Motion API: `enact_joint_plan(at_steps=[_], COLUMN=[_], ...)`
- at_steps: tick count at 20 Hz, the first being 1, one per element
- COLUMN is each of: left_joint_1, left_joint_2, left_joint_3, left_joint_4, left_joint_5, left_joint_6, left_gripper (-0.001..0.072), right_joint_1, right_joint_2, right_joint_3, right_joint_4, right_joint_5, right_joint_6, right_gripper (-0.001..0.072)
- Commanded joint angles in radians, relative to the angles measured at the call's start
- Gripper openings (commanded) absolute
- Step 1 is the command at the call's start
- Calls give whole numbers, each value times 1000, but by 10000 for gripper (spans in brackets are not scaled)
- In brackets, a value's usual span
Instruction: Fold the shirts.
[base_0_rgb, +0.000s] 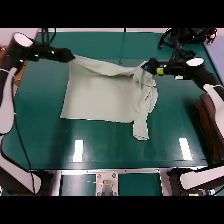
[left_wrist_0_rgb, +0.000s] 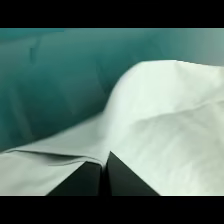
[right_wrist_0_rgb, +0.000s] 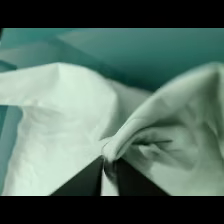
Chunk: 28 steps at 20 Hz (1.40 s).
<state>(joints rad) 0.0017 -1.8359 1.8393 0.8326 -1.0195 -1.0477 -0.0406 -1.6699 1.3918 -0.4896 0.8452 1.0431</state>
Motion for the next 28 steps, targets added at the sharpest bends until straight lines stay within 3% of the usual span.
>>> enact_joint_plan(at_steps=[1,2,7,9,11,12,15,23,24,25,26,27,28], left_joint_1=[-19,-9,90,125,147,151,151,152,153,157,163,172,178], left_joint_2=[-96,-95,-88,-88,-88,-88,-89,-88,-87,-87,-86,-85,-81], left_joint_3=[1,10,84,100,103,103,103,105,106,108,107,107,106], left_joint_4=[8,10,9,5,3,6,6,7,8,15,37,78,130], left_joint_5=[-10,-39,-303,-373,-425,-444,-455,-457,-459,-473,-495,-524,-555], left_joint_6=[-41,-60,-105,-126,-131,-132,-157,-214,-233,-246,-264,-285,-304], left_gripper=[538,625,581,232,46,21,21,21,20,20,20,20,20], right_joint_1=[-16,-53,-306,-368,-405,-417,-418,-216,-196,-185,-182,-188,-204], right_joint_2=[-103,-98,-48,-6,56,86,143,141,139,138,139,140,142], right_joint_3=[-3,5,-7,-84,-205,-269,-460,-589,-588,-584,-578,-568,-554], right_joint_4=[-2,-2,-2,-31,-140,-190,-232,-155,-120,-112,-121,-146,-190], right_joint_5=[51,100,435,489,475,454,365,116,89,82,86,100,124], right_joint_6=[-4,-4,46,53,84,99,124,124,124,124,124,124,125], right_gripper=[226,226,211,210,211,213,330,330,317,174,75,15,16])
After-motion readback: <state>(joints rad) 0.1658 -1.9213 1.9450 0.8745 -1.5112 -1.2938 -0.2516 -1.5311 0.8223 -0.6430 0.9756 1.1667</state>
